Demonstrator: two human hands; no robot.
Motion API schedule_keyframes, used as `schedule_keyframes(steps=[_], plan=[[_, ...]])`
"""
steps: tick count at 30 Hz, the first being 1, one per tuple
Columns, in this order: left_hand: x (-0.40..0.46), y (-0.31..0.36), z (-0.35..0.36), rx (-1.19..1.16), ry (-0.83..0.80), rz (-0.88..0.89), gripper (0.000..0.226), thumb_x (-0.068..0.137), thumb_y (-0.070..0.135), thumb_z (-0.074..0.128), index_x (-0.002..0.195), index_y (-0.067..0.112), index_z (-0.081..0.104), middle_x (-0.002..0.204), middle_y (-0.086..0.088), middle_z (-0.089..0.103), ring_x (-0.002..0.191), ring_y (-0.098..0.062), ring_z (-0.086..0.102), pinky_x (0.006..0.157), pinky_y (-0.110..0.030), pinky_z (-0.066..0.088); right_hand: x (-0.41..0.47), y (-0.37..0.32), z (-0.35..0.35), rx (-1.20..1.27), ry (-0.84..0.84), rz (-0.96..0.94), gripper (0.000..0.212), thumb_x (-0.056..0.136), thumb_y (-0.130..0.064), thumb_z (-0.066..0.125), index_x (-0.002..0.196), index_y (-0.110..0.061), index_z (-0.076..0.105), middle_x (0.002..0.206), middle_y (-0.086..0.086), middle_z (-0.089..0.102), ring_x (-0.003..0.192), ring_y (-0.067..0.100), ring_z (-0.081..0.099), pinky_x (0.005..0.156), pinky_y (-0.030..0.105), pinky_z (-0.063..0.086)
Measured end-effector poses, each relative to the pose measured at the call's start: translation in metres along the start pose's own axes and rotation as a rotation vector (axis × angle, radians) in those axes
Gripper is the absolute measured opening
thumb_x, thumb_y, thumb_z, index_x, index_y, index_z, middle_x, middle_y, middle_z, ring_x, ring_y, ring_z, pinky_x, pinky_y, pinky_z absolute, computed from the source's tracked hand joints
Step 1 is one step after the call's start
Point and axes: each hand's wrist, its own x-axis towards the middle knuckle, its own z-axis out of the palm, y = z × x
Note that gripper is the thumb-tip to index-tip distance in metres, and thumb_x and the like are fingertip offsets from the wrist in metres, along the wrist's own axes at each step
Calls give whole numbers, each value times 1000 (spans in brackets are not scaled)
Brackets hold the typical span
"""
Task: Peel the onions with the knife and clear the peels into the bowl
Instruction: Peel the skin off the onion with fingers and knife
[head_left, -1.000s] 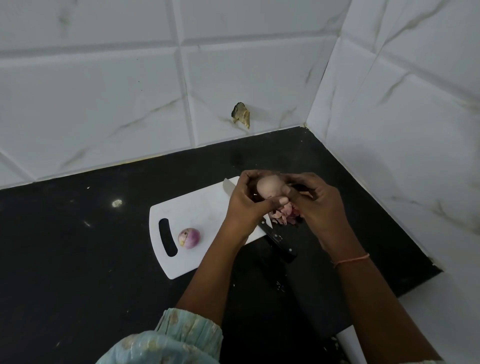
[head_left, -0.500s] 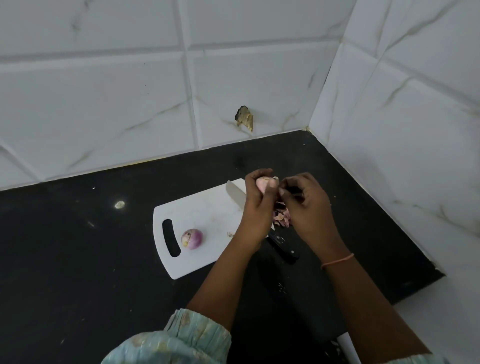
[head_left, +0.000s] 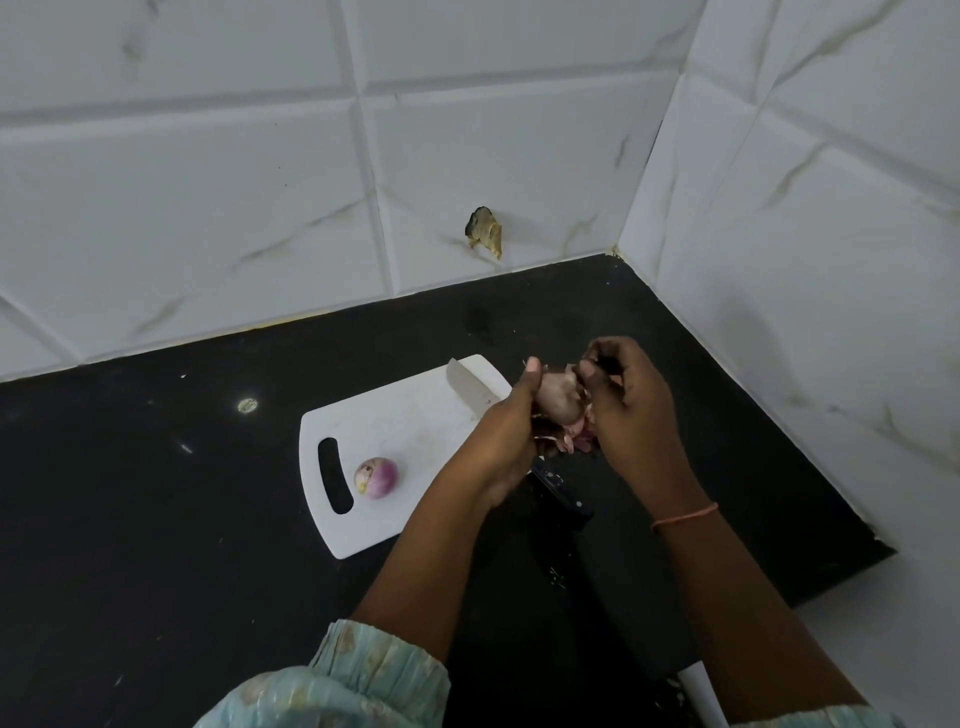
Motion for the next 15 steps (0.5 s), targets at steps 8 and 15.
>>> schedule_keyframes(steps=[8,15], plan=[[8,-3,15,-311,84,-68,37,105,35,44,101,4,65,72,-8,71,56,-13,63,55,-24,54,7,7,2,405,184,304,6,90,-7,67,95,-4,67,92,5,71,85,8,69,72,19,55],[17,3,11,-387,182,-30,33,104,32,48,108,4,65,92,-12,72,80,-20,64,74,-31,56,12,60,-8,-141,173,272,12,88,-12,70,98,-6,70,97,6,66,85,10,61,69,9,43]])
